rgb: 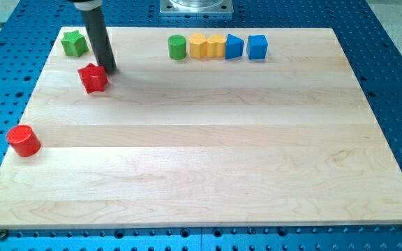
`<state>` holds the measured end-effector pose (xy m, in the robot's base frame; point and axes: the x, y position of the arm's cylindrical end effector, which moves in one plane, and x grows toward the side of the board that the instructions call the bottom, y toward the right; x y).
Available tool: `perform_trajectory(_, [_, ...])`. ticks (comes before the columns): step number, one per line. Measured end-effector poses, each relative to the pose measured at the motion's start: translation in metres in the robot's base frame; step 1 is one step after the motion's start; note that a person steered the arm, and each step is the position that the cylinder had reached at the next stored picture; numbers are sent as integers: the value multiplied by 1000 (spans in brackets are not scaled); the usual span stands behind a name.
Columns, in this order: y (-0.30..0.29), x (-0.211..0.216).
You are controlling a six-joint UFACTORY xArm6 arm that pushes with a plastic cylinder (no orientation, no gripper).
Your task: Place the red blocks towards the left center of the board
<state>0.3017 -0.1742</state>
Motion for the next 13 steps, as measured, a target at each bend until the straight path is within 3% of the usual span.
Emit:
perform_trajectory(1, [-20,24])
perform_trajectory(2, [-7,108])
perform_trajectory(5, [33,198])
perform_trajectory(6, [-14,259])
perform_trajectory(7, [-52,280])
perform_trajectory(8, [-85,260])
perform_trajectory(10, [-95,216])
perform_trajectory(12, [-109,220])
perform_trajectory(13, [-72,189])
